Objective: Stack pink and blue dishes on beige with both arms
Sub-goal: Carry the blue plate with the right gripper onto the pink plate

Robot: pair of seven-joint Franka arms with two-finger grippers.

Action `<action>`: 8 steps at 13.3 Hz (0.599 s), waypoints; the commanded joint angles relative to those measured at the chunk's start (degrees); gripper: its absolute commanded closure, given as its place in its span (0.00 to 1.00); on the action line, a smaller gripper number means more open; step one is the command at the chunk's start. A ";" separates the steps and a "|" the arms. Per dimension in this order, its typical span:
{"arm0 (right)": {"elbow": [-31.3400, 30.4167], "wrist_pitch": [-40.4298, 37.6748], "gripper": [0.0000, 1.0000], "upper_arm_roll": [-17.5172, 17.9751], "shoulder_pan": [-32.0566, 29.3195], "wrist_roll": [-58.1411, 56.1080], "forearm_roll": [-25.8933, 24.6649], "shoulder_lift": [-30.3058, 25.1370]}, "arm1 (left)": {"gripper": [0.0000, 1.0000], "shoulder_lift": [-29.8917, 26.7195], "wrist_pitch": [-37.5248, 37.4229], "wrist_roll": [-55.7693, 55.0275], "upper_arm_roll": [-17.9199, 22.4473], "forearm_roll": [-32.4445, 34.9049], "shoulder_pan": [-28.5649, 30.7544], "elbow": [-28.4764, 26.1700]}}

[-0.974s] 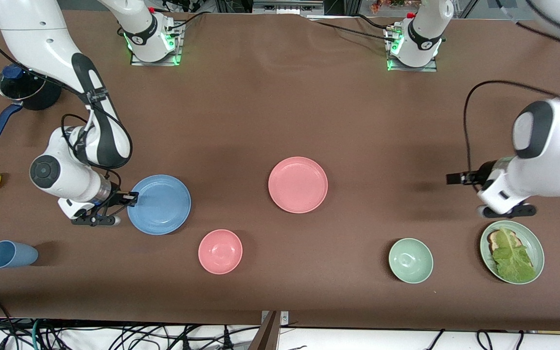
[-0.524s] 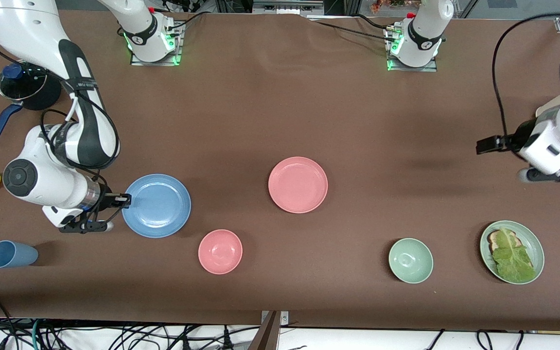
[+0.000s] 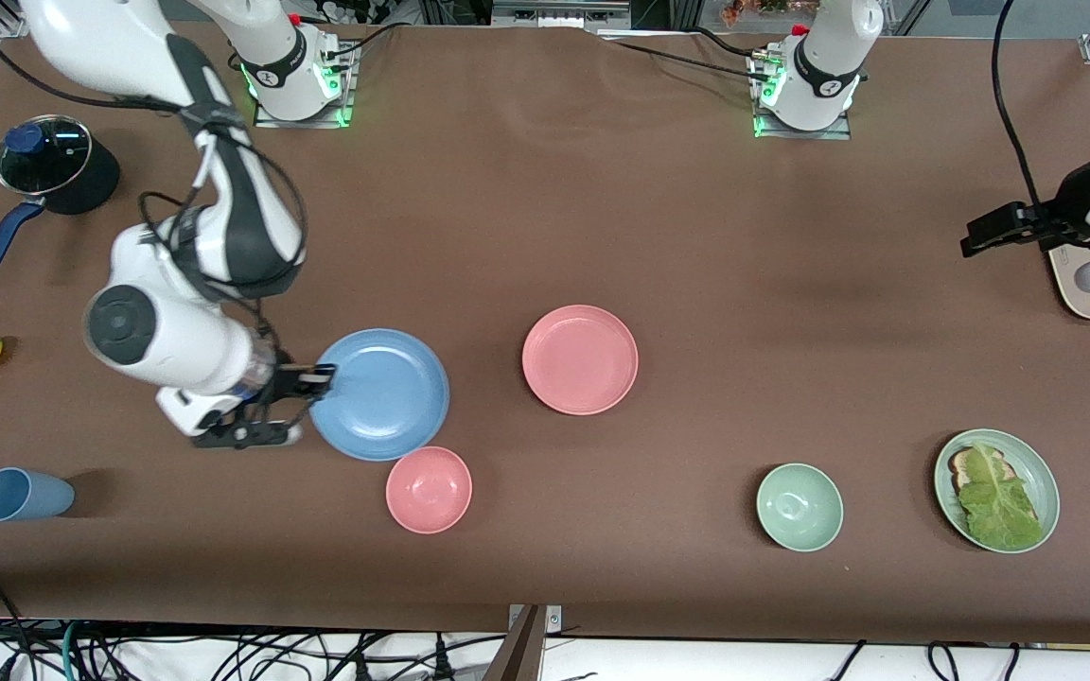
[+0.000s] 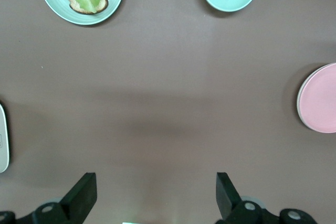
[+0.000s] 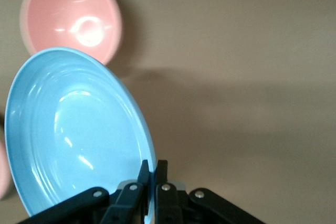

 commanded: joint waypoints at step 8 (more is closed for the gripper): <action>-0.20 9.50 1.00 3.37 18.85 36.63 -0.06 2.40 | 0.00 0.78 5.47 2.14 1.11 1.04 -0.49 1.24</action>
